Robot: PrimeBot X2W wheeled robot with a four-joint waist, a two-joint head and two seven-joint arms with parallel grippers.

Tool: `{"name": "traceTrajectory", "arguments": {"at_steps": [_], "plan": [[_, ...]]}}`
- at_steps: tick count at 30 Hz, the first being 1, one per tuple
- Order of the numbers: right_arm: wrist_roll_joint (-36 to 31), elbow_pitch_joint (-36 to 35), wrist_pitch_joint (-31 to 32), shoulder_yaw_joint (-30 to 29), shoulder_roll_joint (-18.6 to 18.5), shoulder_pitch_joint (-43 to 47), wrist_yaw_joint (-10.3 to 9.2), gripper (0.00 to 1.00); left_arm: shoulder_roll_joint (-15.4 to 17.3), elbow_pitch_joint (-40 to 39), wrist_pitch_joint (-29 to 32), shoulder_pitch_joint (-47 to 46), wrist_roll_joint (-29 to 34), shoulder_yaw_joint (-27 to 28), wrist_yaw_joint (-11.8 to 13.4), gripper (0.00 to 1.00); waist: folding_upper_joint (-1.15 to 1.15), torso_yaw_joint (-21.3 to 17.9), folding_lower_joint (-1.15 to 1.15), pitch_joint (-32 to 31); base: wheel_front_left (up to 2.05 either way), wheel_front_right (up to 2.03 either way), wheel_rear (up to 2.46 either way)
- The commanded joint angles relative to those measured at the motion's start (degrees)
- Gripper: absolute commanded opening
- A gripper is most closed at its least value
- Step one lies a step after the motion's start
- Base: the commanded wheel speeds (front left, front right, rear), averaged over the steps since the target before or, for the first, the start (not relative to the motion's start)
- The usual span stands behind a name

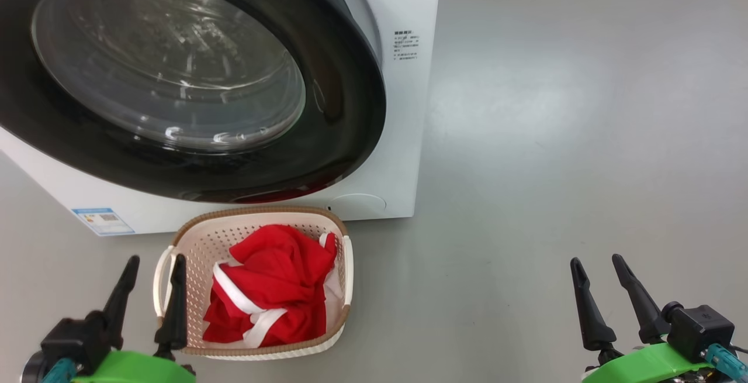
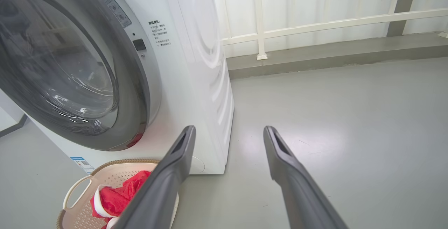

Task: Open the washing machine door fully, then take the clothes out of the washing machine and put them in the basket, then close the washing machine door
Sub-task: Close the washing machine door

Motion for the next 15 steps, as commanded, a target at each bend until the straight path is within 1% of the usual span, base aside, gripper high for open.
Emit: {"name": "traceTrajectory", "arguments": {"at_steps": [1, 12, 15], "plan": [[-0.6, -1.5, -0.4, 1.2, -0.5, -0.1, 0.37, 1.00, 1.3, -1.8, -0.3, 0.5, 0.7, 2.6, -0.3, 1.00, 0.00, -0.1, 0.00, -0.5, 0.00, 0.00, 0.00], [-0.7, -2.1, -0.4, 0.2, -0.4, 1.9, 0.37, 1.00, 0.4, -4.8, -0.3, 6.7, 0.8, 6.8, -0.3, 1.00, 0.00, -0.7, 0.00, -2.0, 0.00, 0.00, 0.00], [-0.8, -2.3, -0.4, 0.1, -0.4, 2.1, 0.37, 1.00, 0.1, -5.3, -0.3, 7.3, 0.9, 7.2, -0.3, 1.00, 0.00, -0.6, 0.00, -2.0, 0.00, 0.00, 0.00]]}}
